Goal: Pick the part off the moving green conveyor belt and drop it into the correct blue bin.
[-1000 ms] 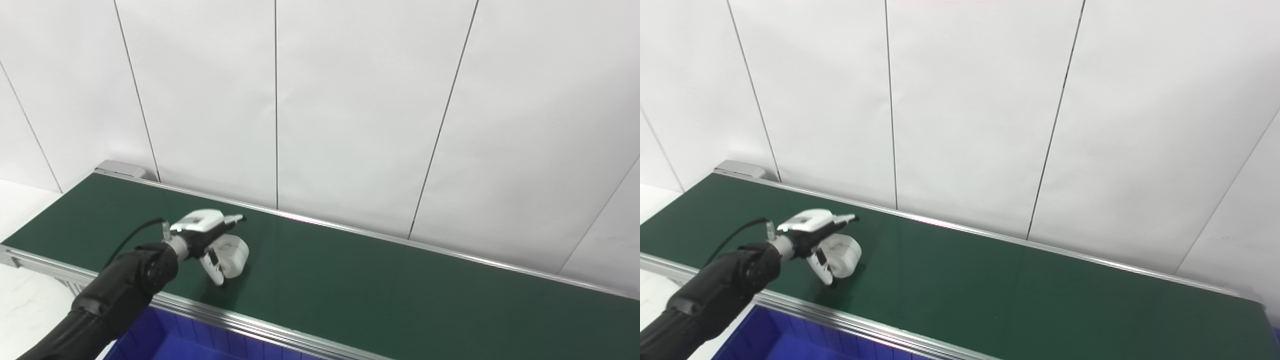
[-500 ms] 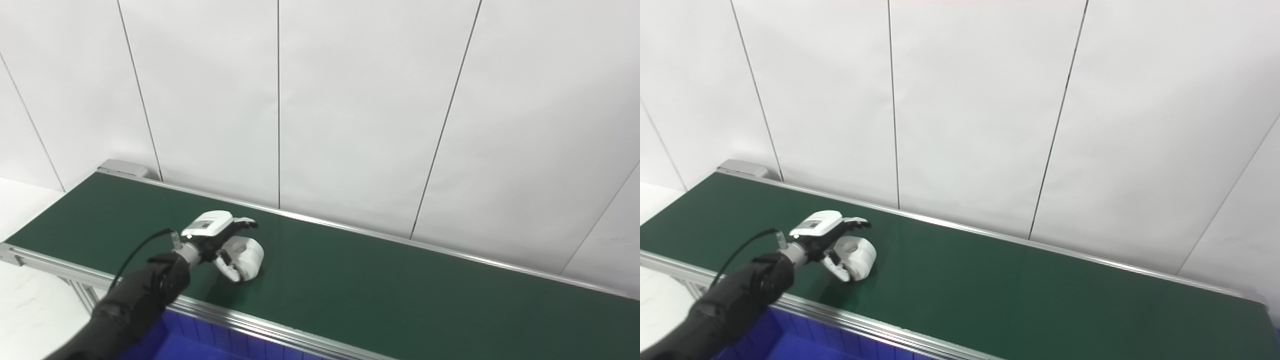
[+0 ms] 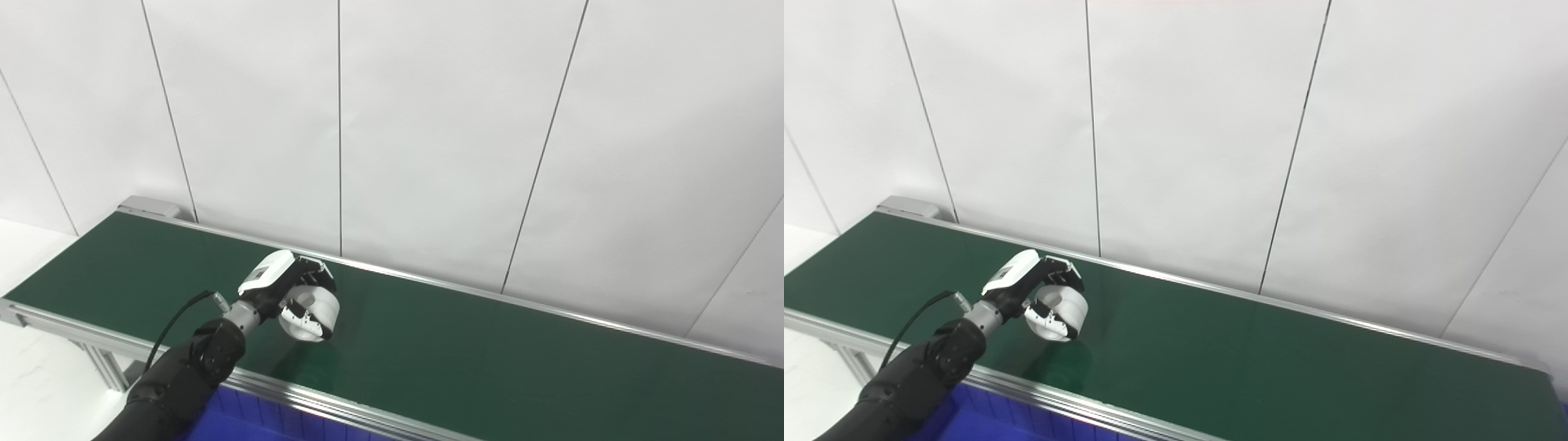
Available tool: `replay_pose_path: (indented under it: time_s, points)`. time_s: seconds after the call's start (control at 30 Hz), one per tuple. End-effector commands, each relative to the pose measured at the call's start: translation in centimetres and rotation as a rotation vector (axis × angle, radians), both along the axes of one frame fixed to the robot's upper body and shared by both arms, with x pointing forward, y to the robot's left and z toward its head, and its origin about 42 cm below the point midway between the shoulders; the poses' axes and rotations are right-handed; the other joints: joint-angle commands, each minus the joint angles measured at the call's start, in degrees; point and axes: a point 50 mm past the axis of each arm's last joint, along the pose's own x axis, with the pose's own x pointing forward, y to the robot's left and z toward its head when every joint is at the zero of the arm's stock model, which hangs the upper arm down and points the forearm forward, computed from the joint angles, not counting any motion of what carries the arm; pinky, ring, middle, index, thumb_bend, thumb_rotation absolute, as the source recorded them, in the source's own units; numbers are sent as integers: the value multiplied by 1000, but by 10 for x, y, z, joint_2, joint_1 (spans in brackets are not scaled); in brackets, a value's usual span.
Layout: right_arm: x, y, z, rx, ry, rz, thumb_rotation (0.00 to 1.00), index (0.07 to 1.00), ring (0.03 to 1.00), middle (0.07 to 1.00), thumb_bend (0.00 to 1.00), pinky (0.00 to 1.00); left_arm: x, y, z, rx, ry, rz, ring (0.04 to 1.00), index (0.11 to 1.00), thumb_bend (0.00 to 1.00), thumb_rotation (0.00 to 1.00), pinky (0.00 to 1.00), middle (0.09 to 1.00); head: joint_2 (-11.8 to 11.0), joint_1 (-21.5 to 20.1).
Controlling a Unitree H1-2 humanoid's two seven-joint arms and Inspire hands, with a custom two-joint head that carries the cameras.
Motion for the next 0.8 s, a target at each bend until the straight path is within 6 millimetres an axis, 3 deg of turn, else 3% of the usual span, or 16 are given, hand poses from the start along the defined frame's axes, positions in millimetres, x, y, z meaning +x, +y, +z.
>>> replay_pose_path:
  time_s: [0.0, 0.1, 0.23, 0.27, 0.3, 0.33, 0.37, 0.47, 0.6, 0.77]
  points:
    - [3, 4, 11, 28, -85, -5, 1000, 1000, 1000, 1000, 650, 1000, 10, 10, 25, -13, -61, -9, 530, 502, 518, 0, 484, 485, 4, -3]
    - [2, 6, 12, 29, -89, -10, 1000, 1000, 1000, 1000, 659, 1000, 5, 16, 28, -25, -59, -12, 535, 499, 517, 0, 485, 489, 12, -10]
    - [-3, 9, 18, 20, -108, -6, 1000, 1000, 1000, 1000, 665, 1000, -20, 19, 50, -95, -157, -71, 524, 500, 518, 0, 469, 488, 69, -71]
    - [-4, 10, 20, 14, -114, -5, 1000, 1000, 1000, 1000, 647, 1000, -30, 18, 56, -122, -180, -99, 527, 502, 518, 0, 474, 487, 73, -77]
    - [-4, 11, 22, 13, -123, -2, 1000, 1000, 1000, 1000, 644, 1000, -39, 19, 61, -141, -198, -122, 528, 502, 518, 0, 475, 487, 101, -107]
    - [-5, 11, 24, 15, -129, -1, 1000, 1000, 1000, 1000, 634, 1000, -49, 19, 66, -161, -210, -144, 538, 498, 518, 0, 487, 491, 106, -114]
    - [-5, 12, 27, 15, -139, 0, 1000, 1000, 999, 996, 633, 1000, -60, 20, 69, -177, -223, -163, 548, 496, 518, 0, 499, 493, 131, -150]
    - [-7, 14, 37, 8, -165, 10, 974, 998, 975, 977, 657, 988, -85, 22, 72, -226, -238, -196, 540, 502, 518, 0, 491, 486, 170, -204]
    - [-10, 15, 45, -28, -155, -14, 869, 962, 934, 936, 692, 921, -120, 19, 54, -320, -214, -190, 525, 516, 517, 0, 474, 473, 206, -245]
    - [-8, 18, 53, -45, -152, -22, 863, 966, 934, 936, 698, 912, -155, 2, 1, -465, -114, -101, 501, 520, 517, 0, 442, 469, 225, -261]
